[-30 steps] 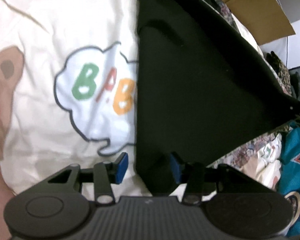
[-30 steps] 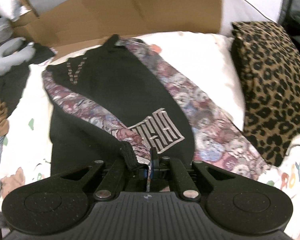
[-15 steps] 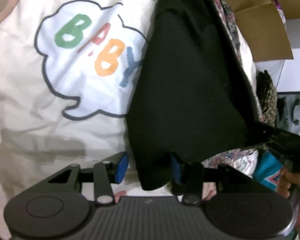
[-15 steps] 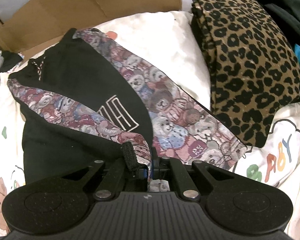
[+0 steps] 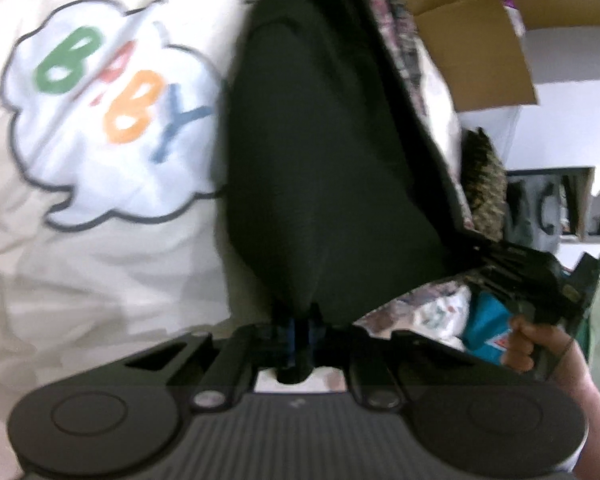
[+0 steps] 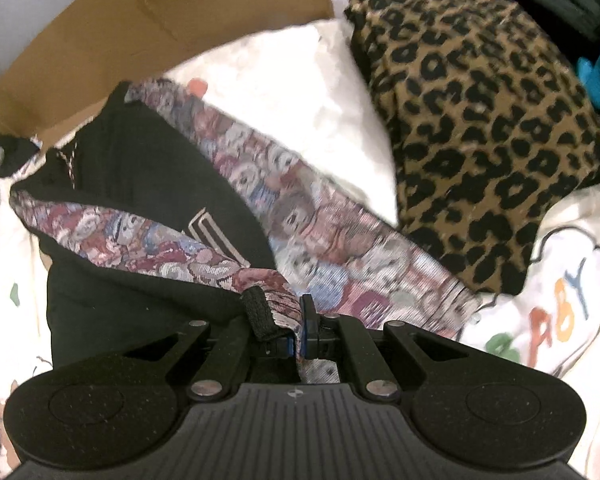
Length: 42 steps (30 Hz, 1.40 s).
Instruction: Fold clothes
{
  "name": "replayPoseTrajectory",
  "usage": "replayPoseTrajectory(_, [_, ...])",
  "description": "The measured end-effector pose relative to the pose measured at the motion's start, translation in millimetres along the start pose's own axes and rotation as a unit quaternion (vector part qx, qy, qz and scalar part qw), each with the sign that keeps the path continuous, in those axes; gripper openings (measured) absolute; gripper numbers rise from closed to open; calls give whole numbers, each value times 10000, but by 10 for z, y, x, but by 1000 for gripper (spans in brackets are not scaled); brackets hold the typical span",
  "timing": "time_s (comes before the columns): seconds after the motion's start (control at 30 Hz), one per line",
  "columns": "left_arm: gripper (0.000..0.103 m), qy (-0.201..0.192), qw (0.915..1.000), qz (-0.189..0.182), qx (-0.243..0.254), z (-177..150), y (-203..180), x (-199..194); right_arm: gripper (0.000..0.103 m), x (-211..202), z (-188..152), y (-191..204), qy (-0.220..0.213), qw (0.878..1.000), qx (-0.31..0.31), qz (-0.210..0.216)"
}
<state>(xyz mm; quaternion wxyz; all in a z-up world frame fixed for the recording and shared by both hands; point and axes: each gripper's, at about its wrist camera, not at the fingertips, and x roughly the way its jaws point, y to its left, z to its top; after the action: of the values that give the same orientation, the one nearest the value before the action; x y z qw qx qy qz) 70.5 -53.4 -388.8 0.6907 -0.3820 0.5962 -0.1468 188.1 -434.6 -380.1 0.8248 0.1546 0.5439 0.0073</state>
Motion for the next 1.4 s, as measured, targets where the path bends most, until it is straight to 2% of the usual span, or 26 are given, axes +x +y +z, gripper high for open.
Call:
replayPoseTrajectory(0.1, [6, 40, 9998, -130, 138, -22, -90, 87, 1, -53, 37, -108, -66, 9998, 174, -20])
replayPoseTrajectory(0.27, [6, 114, 9997, -99, 182, -91, -142, 209, 1, -39, 48, -321, -69, 9990, 425, -78])
replayPoseTrajectory(0.4, [6, 174, 9996, -74, 217, -146, -184, 307, 1, 43, 44, -481, -55, 9983, 586, 36])
replayPoseTrajectory(0.53, [7, 254, 9994, -18, 224, -170, -195, 380, 2, 168, 54, -569, 114, 9976, 683, 46])
replayPoseTrajectory(0.7, [12, 385, 9991, 31, 178, -162, -161, 416, 10, 211, 80, -519, 158, 9987, 454, -140])
replayPoseTrajectory(0.87, [14, 430, 9989, 46, 185, -170, -179, 461, 19, 148, 133, -470, 55, 9997, 99, -204])
replayPoseTrajectory(0.97, [14, 408, 9991, 7, 153, -184, -153, 450, 19, 78, 150, -369, 37, 9981, -555, -268])
replayPoseTrajectory(1.13, [14, 382, 9991, -7, 159, -194, -136, 405, 20, 38, 152, -213, 23, 9872, -1555, -351])
replayPoseTrajectory(1.27, [13, 342, 9993, -56, 124, -214, -121, 387, 18, 20, 186, -209, -109, 9865, -1600, -345])
replayPoseTrajectory(1.3, [11, 334, 9994, -70, 104, -218, -114, 385, 16, 7, 199, -213, -151, 9873, -1553, -304])
replayPoseTrajectory(1.33, [9, 332, 9994, -81, 85, -221, -107, 385, 8, -5, 210, -208, -174, 9874, -1550, -270])
replayPoseTrajectory(1.4, [6, 320, 9994, -76, 49, -220, -93, 382, 5, -32, 227, -207, -228, 9884, -1487, -186])
